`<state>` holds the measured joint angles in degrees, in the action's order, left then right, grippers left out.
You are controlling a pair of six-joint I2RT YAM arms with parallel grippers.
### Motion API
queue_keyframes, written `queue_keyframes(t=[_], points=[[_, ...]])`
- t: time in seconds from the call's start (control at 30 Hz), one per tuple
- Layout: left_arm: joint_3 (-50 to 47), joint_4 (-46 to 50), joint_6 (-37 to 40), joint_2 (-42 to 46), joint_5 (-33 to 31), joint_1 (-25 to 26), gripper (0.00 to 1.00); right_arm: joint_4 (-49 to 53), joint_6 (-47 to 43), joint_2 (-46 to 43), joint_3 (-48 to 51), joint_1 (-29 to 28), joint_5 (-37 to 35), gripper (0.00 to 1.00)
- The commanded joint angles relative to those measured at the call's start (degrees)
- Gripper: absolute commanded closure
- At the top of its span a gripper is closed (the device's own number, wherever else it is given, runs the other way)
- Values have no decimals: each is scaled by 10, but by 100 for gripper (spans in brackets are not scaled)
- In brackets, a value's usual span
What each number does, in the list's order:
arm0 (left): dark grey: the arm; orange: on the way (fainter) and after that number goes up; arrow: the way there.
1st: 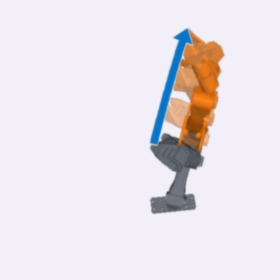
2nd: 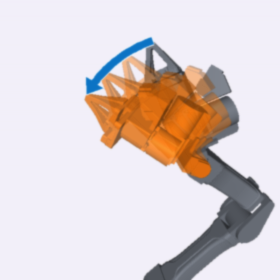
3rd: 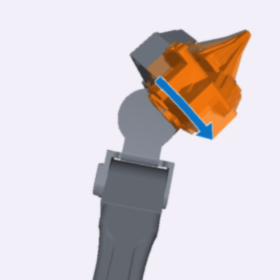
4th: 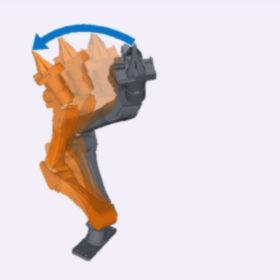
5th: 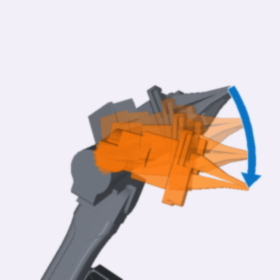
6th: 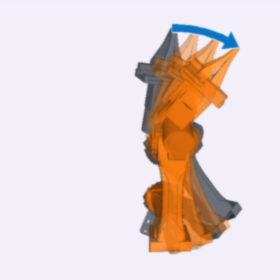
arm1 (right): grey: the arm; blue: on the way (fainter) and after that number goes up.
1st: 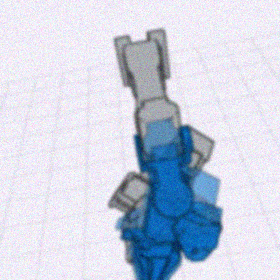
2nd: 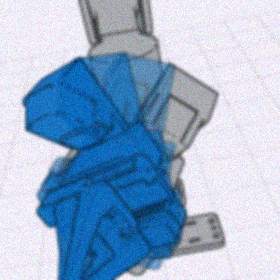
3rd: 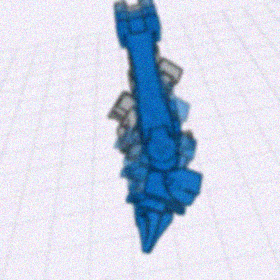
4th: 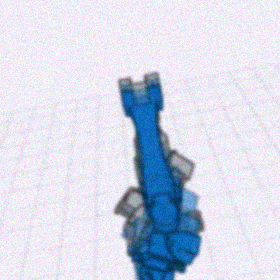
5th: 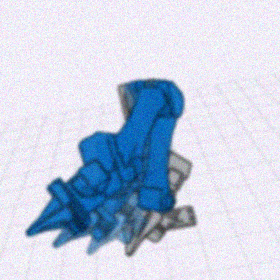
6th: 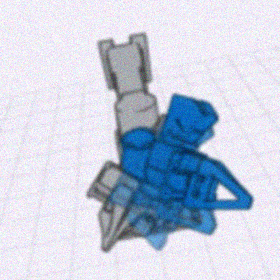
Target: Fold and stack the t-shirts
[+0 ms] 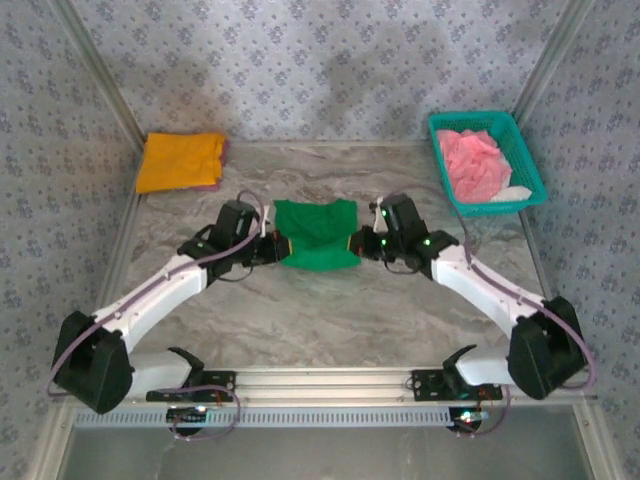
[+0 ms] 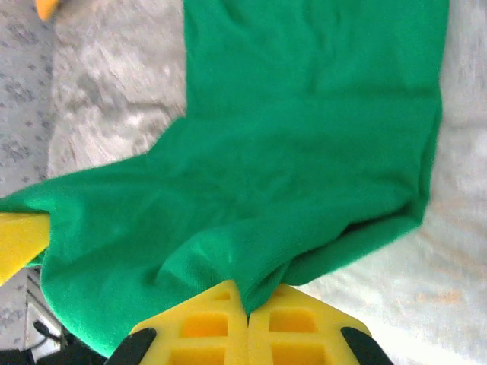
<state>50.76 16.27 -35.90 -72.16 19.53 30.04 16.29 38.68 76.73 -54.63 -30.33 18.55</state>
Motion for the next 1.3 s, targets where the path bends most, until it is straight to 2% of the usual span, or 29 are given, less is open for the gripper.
queue_keyframes(t=[0.0,0.3,0.57,0.7,0.73,0.8,0.9,0.97,1.07,1.17,1.2,1.27], points=[[56,-4,65,-43,32,-28,100,24,-67,56,-62,22,23,100],[126,-7,110,-176,77,-89,100,7,-85,180,-153,66,34,100],[230,21,137,-284,110,-112,100,27,-94,260,-236,92,41,100],[295,51,153,-334,103,-122,100,41,-100,315,-300,103,51,100],[314,60,159,-349,101,-124,95,42,-99,332,-317,104,55,97],[360,85,171,-383,74,-130,63,50,-96,375,-364,111,63,76],[441,122,187,-430,27,-140,54,48,-77,440,-453,125,88,56],[490,138,173,-447,1,-146,48,75,-67,475,-528,135,113,52],[517,142,135,-429,-35,-142,47,77,-71,453,-560,139,109,50],[459,117,121,-360,-83,-109,48,52,-92,377,-486,131,117,50],[421,95,122,-331,-89,-90,50,28,-90,345,-435,127,126,56],[347,34,115,-293,-81,-53,60,-43,-75,290,-324,115,138,76]])
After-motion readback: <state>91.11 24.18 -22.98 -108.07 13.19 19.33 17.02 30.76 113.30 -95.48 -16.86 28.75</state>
